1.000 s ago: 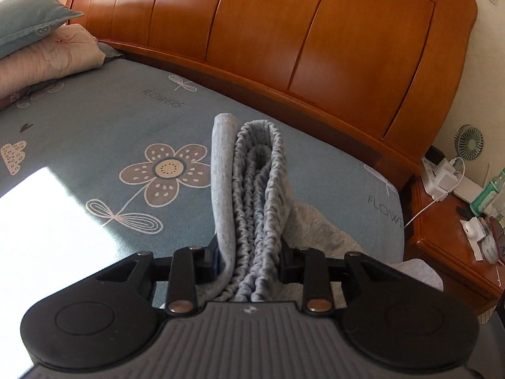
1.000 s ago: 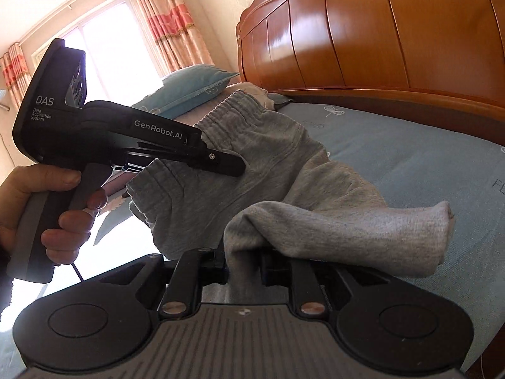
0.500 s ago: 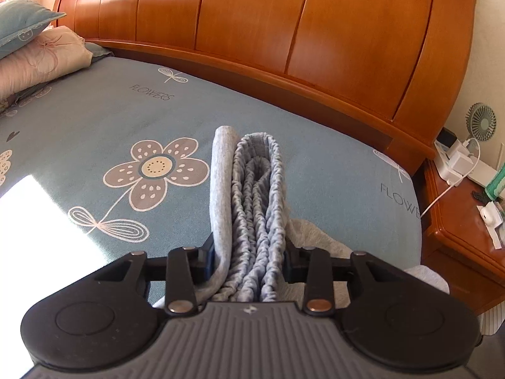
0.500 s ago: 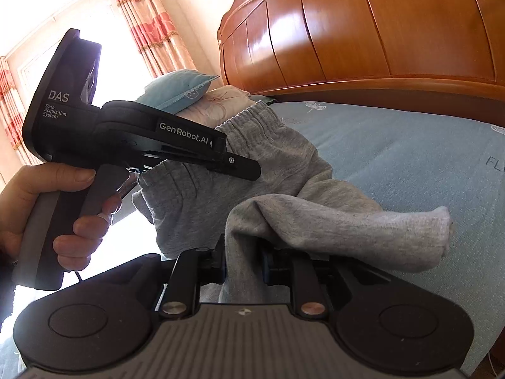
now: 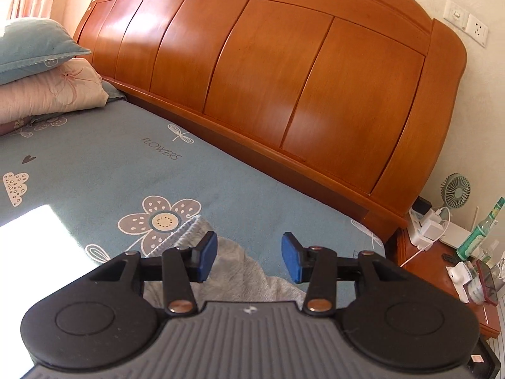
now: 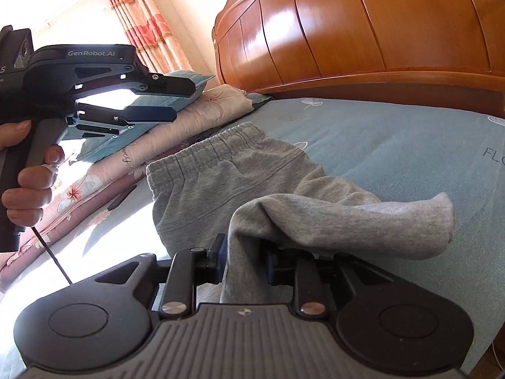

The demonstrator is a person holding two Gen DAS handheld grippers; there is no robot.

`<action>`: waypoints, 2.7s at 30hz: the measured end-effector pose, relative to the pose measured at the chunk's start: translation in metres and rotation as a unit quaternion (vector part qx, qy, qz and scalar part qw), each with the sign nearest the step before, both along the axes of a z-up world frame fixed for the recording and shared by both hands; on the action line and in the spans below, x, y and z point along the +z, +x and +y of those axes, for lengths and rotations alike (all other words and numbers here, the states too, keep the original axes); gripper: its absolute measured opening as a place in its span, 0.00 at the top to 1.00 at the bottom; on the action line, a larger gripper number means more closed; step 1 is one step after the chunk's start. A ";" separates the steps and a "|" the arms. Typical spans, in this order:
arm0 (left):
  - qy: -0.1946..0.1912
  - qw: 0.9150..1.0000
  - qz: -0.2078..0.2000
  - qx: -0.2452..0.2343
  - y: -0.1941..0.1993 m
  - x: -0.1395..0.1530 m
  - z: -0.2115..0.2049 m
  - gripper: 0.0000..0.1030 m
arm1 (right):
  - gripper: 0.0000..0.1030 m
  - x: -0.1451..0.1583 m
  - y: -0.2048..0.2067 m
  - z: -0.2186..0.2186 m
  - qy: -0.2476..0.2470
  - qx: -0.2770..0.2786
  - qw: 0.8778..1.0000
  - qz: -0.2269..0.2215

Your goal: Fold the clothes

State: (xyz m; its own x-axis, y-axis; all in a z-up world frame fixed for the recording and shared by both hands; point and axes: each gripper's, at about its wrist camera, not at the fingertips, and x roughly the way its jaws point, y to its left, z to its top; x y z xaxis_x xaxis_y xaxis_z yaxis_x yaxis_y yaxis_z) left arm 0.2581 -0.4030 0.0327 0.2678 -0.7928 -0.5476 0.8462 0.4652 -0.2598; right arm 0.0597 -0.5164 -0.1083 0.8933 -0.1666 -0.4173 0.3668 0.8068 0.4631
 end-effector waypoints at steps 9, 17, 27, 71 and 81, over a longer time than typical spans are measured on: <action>0.032 0.999 0.016 0.010 -0.037 -0.030 0.056 0.50 | 0.53 0.004 -0.006 -0.005 0.027 -0.007 1.000 0.010; 0.059 0.997 0.040 0.027 -0.071 -0.061 0.111 0.49 | 0.45 0.011 -0.029 -0.001 0.047 -0.034 0.998 0.036; 0.043 0.998 0.031 0.031 -0.100 -0.057 0.139 0.44 | 0.43 0.036 -0.091 -0.007 0.036 -0.071 0.997 0.014; 0.178 0.962 -0.169 -0.116 -0.238 -0.112 -0.002 0.28 | 0.34 -0.092 -0.115 -0.136 0.408 -0.093 0.908 -0.032; 0.174 0.967 -0.149 -0.112 -0.219 -0.118 -0.005 0.25 | 0.73 -0.086 -0.102 -0.138 0.326 -0.112 0.938 -0.037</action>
State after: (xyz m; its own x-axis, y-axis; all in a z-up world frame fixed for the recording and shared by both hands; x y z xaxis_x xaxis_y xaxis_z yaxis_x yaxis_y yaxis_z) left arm 0.0395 -0.4082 -0.0849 0.2973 -0.6315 -0.7161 0.9491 0.2768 0.1500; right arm -0.0424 -0.6546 -0.1940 0.8967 -0.0847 -0.4345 0.4412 0.2506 0.8617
